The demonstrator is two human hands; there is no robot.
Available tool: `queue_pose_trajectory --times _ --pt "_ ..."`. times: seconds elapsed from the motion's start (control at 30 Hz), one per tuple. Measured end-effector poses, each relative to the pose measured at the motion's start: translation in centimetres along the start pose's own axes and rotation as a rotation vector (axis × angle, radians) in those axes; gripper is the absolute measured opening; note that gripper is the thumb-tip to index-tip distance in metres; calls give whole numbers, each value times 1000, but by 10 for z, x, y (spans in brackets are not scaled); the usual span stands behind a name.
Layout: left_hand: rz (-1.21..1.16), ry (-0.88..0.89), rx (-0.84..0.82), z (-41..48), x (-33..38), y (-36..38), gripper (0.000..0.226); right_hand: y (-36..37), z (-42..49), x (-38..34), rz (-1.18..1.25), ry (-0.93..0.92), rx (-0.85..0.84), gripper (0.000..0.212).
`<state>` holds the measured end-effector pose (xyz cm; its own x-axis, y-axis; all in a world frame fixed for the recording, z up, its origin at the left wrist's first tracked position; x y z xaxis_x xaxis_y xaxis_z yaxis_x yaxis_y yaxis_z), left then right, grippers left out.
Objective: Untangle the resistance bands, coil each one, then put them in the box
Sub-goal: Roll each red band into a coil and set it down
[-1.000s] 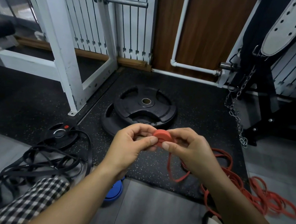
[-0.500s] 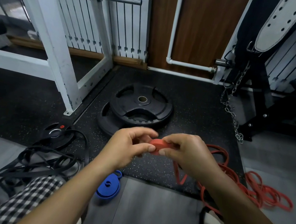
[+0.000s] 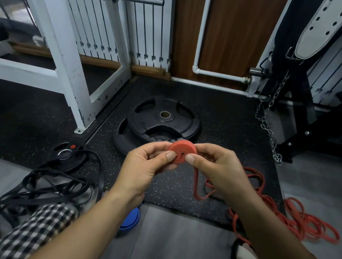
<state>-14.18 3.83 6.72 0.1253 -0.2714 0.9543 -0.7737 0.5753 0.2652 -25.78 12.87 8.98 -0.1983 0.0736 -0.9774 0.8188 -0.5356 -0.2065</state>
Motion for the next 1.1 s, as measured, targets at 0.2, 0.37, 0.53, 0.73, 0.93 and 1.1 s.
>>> queue_pose_trajectory --times 0.2,0.37,0.53,0.73,0.93,1.1 --pt "646 269 -176 6 10 -5 38 -1 -4 2 -595 -122 -33 11" --pt "487 254 -114 5 8 -4 34 2 -4 1 -398 -65 -26 17" --pt "187 158 -17 1 8 0 23 -4 0 2 -153 22 -53 17" --pt "64 40 -6 0 -1 2 19 2 0 5 -31 45 -53 16" --pt "656 247 -222 6 8 -2 38 -2 -4 11 -677 -63 -91 7" --pt "430 244 -81 5 11 -5 32 -2 -2 8 -330 -8 -46 22"
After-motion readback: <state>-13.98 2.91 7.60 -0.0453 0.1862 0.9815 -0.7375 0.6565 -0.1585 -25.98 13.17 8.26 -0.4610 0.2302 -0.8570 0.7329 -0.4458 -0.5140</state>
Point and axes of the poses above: each hand's wrist, its own z-axis towards the middle knuckle, its own y-axis out of the palm, x = y × z, the point moved 4 cm from there along z, towards the middle knuckle, and after that the axes turned 3 degrees about x, right-handed, at the moved point
